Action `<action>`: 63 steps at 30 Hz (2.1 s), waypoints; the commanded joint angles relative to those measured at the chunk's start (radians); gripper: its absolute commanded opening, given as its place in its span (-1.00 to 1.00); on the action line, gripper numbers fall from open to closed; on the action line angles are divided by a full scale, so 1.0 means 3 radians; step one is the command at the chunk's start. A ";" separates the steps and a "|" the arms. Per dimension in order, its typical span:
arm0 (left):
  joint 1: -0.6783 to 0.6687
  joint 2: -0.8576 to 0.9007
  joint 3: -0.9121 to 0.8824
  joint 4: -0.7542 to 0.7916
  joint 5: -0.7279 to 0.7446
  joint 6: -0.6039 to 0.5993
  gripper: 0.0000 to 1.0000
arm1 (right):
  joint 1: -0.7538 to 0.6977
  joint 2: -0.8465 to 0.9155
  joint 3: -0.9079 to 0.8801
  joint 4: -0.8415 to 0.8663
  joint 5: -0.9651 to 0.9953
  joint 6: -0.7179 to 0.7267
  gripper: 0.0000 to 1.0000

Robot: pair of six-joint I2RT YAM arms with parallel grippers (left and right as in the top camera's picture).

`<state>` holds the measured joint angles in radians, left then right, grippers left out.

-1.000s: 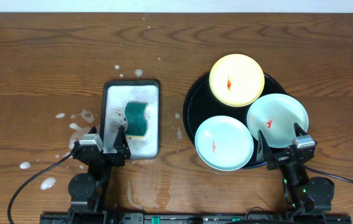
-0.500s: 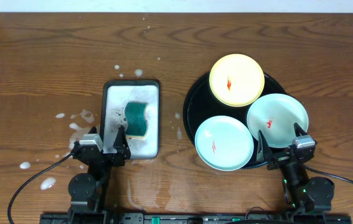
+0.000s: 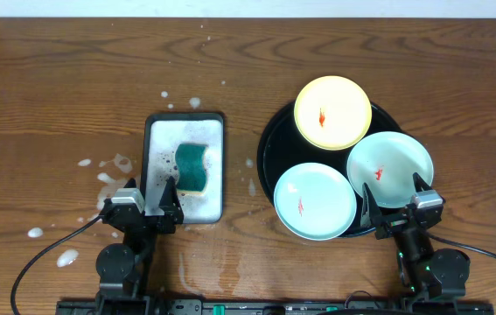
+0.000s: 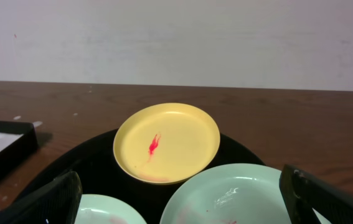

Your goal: Clean dirty plates on tray and stack at the side

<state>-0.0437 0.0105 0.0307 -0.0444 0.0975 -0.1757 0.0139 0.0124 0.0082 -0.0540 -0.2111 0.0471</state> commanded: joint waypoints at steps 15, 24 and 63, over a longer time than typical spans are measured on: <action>0.0008 0.0000 -0.0089 -0.0048 -0.0015 0.0048 0.66 | 0.0022 -0.0017 -0.0009 -0.0006 0.0004 -0.0037 0.98; 0.0008 0.0000 -0.0089 -0.0048 -0.0014 0.0048 0.66 | 0.0022 -0.0017 -0.0009 -0.0006 0.0004 -0.0037 0.99; 0.0008 0.0055 0.0118 0.0430 0.0334 -0.0378 0.66 | 0.0022 0.0009 0.0142 0.0359 -0.0395 0.0150 0.99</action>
<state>-0.0437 0.0132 0.0135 0.0658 0.1631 -0.2329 0.0139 0.0124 0.0101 0.0475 -0.2619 0.0490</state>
